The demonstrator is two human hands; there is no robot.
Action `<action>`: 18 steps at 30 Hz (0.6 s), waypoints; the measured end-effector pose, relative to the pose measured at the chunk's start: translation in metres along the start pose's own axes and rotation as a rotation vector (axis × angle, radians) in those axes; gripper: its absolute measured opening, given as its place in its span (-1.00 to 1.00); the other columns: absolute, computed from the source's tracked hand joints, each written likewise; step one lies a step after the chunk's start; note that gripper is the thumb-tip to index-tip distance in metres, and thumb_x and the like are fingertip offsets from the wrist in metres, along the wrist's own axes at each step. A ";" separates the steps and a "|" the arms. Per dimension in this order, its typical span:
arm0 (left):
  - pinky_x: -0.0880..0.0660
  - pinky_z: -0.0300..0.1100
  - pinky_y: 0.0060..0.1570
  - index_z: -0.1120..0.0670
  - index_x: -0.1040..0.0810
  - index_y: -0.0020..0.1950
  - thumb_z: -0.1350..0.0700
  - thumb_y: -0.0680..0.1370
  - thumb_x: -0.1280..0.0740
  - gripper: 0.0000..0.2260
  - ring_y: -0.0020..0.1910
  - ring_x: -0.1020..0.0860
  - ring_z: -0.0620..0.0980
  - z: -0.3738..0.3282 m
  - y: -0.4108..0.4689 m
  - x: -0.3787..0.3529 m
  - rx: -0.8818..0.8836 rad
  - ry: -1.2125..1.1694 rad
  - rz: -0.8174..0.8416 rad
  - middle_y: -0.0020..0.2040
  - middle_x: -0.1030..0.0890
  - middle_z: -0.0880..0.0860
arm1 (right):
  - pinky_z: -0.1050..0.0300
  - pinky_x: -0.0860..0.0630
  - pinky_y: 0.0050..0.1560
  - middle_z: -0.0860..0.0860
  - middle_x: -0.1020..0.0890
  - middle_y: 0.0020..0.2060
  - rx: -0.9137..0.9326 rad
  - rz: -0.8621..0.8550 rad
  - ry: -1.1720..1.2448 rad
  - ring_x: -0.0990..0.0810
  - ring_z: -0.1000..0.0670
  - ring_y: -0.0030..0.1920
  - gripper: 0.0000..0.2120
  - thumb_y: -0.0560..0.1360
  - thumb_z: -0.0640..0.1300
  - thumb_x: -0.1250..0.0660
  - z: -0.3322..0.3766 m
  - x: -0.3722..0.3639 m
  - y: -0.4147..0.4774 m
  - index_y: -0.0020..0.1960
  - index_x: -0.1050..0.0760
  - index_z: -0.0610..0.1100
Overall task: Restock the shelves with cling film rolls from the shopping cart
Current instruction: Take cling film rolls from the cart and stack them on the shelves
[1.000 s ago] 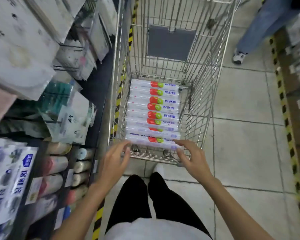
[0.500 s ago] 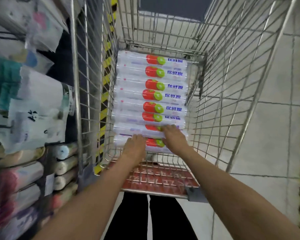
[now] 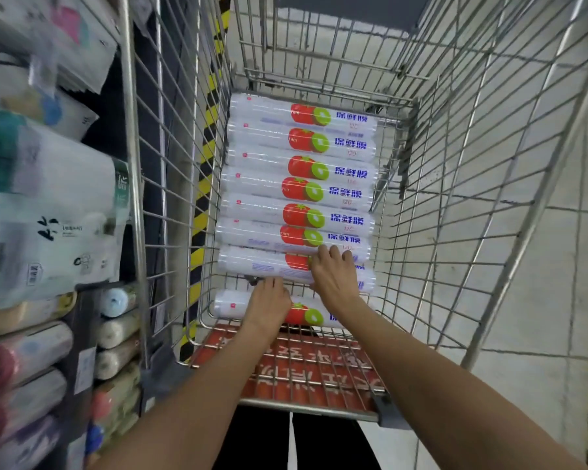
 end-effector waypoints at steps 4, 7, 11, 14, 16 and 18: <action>-0.40 -0.02 0.13 0.22 -0.23 0.35 0.26 0.55 -0.23 -0.61 0.20 -0.50 0.17 0.008 -0.008 -0.004 0.016 -0.054 0.063 0.22 -0.52 0.17 | 0.03 -0.46 -0.31 -0.06 -0.46 -0.40 0.061 -0.066 0.006 -0.45 -0.09 -0.41 -0.63 -0.09 -0.15 -0.58 0.002 0.013 -0.002 -0.36 -0.52 -0.17; -0.40 -0.02 0.13 0.20 -0.22 0.36 0.20 0.52 -0.30 -0.55 0.24 -0.46 0.16 0.010 -0.015 0.001 -0.021 -0.066 0.078 0.25 -0.48 0.17 | -0.10 -0.45 -0.03 -0.13 -0.52 -0.10 0.119 0.092 0.028 -0.55 -0.15 -0.15 -0.56 0.23 -0.02 -0.49 0.002 0.014 -0.007 0.01 -0.52 -0.23; -0.30 -0.03 0.23 0.19 -0.27 0.39 0.01 0.52 -0.34 -0.48 0.30 -0.33 0.14 0.008 -0.029 0.011 -0.068 -0.104 0.083 0.32 -0.36 0.17 | -0.01 -0.42 0.08 -0.14 -0.49 0.17 0.155 0.170 0.266 -0.51 -0.16 0.14 -0.43 0.45 0.07 -0.35 -0.008 0.027 -0.017 0.32 -0.29 -0.21; -0.36 -0.04 0.19 0.20 -0.36 0.32 0.02 0.51 -0.37 -0.53 0.26 -0.40 0.15 0.009 -0.041 0.027 -0.061 -0.132 0.083 0.28 -0.44 0.19 | 0.02 -0.46 -0.05 -0.13 -0.53 0.12 0.148 0.165 0.321 -0.53 -0.16 0.07 -0.42 0.43 0.12 -0.34 -0.020 0.058 -0.027 0.26 -0.26 -0.21; -0.40 -0.05 0.14 0.22 -0.40 0.29 0.05 0.51 -0.37 -0.57 0.22 -0.48 0.15 0.016 -0.051 0.036 -0.025 -0.160 0.091 0.24 -0.51 0.19 | 0.03 -0.48 -0.04 -0.12 -0.52 0.12 0.129 0.170 0.287 -0.54 -0.15 0.07 -0.44 0.45 0.16 -0.30 -0.032 0.079 -0.039 0.27 -0.29 -0.18; -0.43 -0.07 0.10 0.22 -0.41 0.29 0.05 0.52 -0.37 -0.58 0.19 -0.51 0.14 0.030 -0.065 0.044 0.046 -0.232 0.108 0.22 -0.54 0.18 | 0.05 -0.48 -0.05 -0.09 -0.54 0.07 0.088 0.144 0.310 -0.54 -0.11 0.04 -0.49 0.46 0.21 -0.27 -0.048 0.109 -0.057 0.24 -0.39 -0.13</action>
Point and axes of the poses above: each hand's wrist, its own y-axis towards the middle knuckle, its own x-axis out of the back of the hand, z = x × y, the point moved 9 cm from there along y, towards the middle knuckle
